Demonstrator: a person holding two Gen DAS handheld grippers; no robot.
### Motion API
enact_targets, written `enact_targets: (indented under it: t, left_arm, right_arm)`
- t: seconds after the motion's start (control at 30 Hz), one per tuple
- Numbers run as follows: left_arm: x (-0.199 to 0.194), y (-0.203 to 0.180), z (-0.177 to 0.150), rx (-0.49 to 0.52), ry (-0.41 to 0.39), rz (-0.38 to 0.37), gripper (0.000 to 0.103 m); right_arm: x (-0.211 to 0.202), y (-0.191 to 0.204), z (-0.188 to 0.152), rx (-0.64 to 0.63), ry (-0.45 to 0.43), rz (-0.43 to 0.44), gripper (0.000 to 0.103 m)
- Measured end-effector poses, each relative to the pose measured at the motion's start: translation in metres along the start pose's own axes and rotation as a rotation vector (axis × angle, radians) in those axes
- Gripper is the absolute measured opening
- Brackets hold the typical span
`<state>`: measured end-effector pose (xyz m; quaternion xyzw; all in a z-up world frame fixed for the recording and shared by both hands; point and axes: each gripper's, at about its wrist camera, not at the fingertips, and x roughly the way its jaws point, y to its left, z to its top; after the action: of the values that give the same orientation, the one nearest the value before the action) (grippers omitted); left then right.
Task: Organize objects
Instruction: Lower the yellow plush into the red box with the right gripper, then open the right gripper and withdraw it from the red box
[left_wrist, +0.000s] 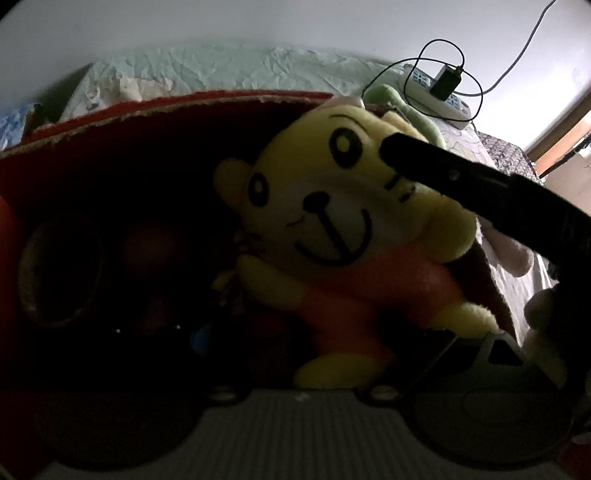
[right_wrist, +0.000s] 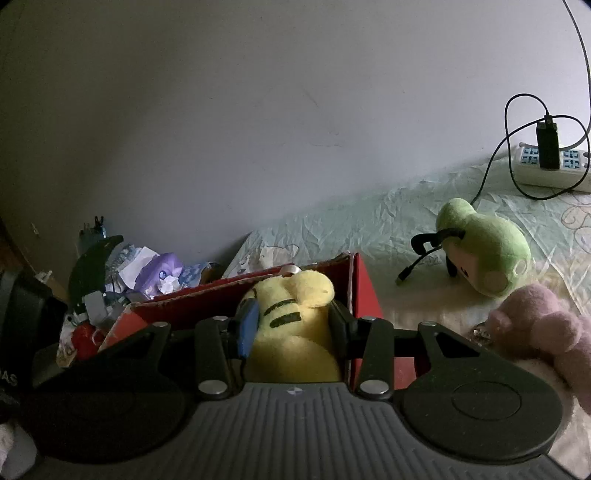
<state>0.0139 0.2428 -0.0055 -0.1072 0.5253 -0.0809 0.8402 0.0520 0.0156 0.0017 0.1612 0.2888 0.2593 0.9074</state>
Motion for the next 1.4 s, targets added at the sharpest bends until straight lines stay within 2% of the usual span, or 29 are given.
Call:
enact_targets:
  t: [0.4,0.97,1.4]
  left_arm:
    - [-0.003,-0.012,-0.004,0.042,-0.036,0.066,0.093]
    - [-0.005,-0.017,-0.005,0.062,-0.051,0.107,0.093]
    - [-0.022,-0.031,-0.01,0.064,-0.069,0.206,0.093]
  right_arm:
    - [-0.009,-0.001,-0.007,-0.012,0.001,0.022,0.043]
    - [-0.013,-0.003,-0.008,0.003,0.017,0.03,0.044]
    - [-0.028,-0.011,-0.011,0.099,0.068,0.067,0.044]
